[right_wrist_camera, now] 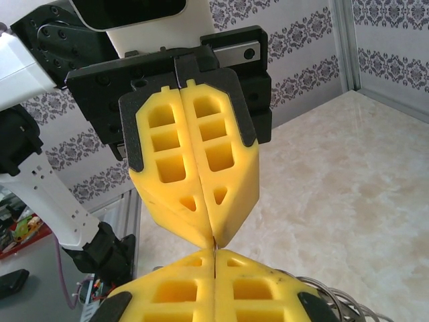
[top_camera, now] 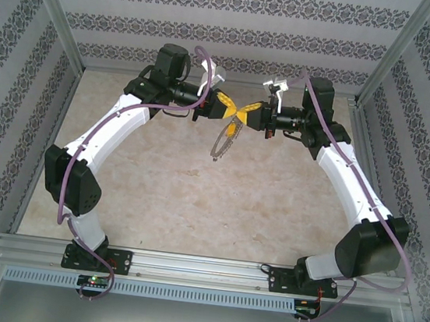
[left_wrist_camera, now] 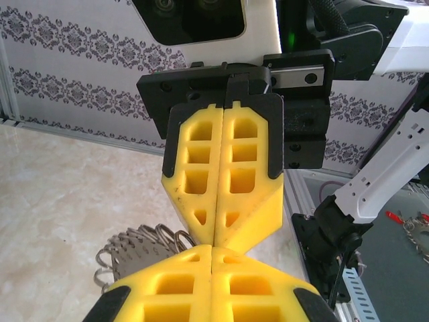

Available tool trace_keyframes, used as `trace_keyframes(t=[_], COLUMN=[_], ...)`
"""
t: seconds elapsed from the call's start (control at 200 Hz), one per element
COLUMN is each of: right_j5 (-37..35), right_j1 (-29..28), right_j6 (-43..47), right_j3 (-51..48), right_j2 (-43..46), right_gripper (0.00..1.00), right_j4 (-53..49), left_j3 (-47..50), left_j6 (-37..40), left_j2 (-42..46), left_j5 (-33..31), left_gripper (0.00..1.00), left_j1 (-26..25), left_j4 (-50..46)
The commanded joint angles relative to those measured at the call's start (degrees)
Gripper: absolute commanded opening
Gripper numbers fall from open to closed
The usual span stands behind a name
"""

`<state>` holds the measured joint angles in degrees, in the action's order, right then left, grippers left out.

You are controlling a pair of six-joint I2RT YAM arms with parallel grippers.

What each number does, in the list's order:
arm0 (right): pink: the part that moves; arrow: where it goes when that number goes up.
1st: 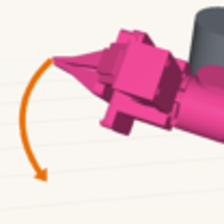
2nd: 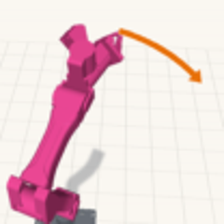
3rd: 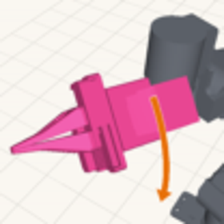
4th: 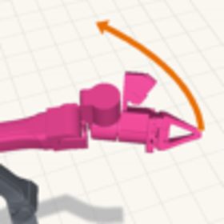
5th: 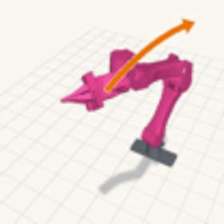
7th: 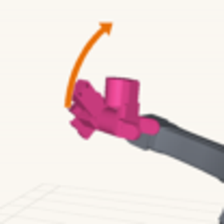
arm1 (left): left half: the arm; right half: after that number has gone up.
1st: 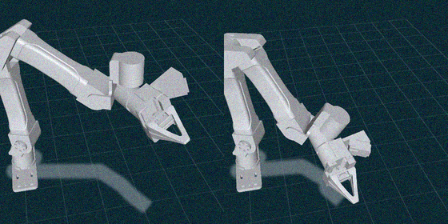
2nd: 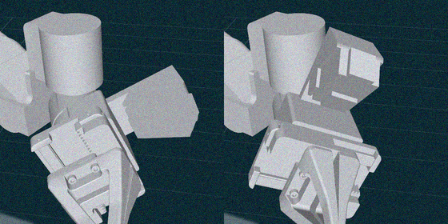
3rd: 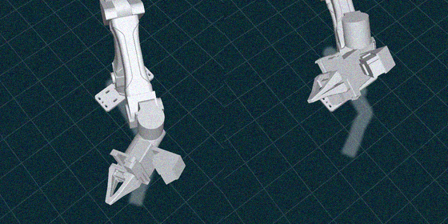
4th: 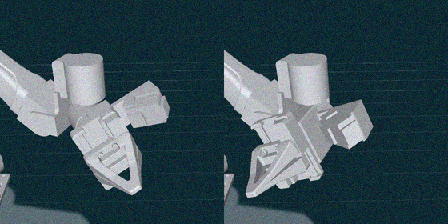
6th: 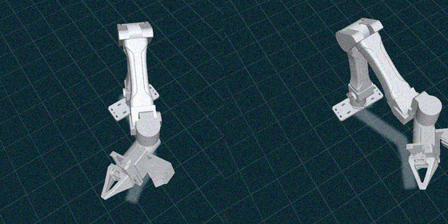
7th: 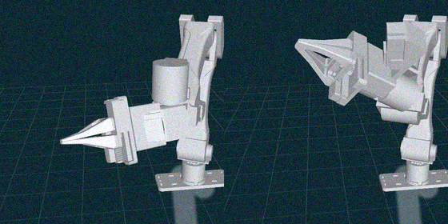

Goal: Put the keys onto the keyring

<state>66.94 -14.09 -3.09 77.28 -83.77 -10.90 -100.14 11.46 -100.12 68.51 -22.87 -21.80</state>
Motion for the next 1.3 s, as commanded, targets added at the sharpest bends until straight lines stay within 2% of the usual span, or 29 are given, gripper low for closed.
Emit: trace_keyframes(t=[0.0, 0.025, 0.15, 0.295, 0.38, 0.485, 0.724, 0.839, 1.034, 1.294], right_j5=[1.21, 0.97, -2.64, -9.14, -12.81, -19.35, -35.97, -36.12, -32.99, -30.47], right_j1=[-0.17, -0.13, 0.11, -0.92, -2.06, -3.86, -10.03, -10.81, -10.79, -10.43], right_j6=[2.91, 3.92, 13.19, 25.12, 28.46, 30.98, 35.87, 36.66, 37.41, 37.44], right_j3=[3.75, 4.80, 12.47, 25.96, 31.58, 37.87, 52.68, 56.24, 55.62, 53.12], right_j2=[-2.02, -2.61, -6.27, -13.26, -15.96, -18.87, -26.96, -29.12, -27.92, -25.42], right_gripper=[0.00, 0.00, 0.00, 0.00, 0.00, 0.00, 0.00, 0.00, 0.00, 0.00], right_j4=[-3.42, -5.18, -19.32, -39.54, -45.47, -51.08, -64.80, -67.70, -67.65, -66.17], left_j3=[-0.35, -0.61, -2.17, -6.75, -9.33, -9.64, -7.79, -5.84, -1.52, 5.56], left_j6=[-0.72, 0.20, 3.95, 12.23, 16.36, 19.23, 21.10, 20.84, 19.08, 11.12], left_j2=[1.99, 2.03, 2.39, 1.32, -0.02, -0.68, -1.99, -1.94, -0.79, 1.12], left_j5=[-0.77, -1.07, -2.33, -2.51, -2.97, -4.24, -4.53, -4.05, -2.50, 2.09], left_gripper=[0.00, 0.00, 0.26, 0.37, 0.38, 0.38, 0.38, 0.38, 0.37, 0.37], left_j1=[-0.02, 0.10, 1.96, 3.74, 4.39, 4.83, 4.98, 4.99, 5.18, 6.75], left_j4=[2.65, 1.57, -3.67, -16.27, -23.20, -27.17, -29.01, -27.81, -23.89, -10.63])
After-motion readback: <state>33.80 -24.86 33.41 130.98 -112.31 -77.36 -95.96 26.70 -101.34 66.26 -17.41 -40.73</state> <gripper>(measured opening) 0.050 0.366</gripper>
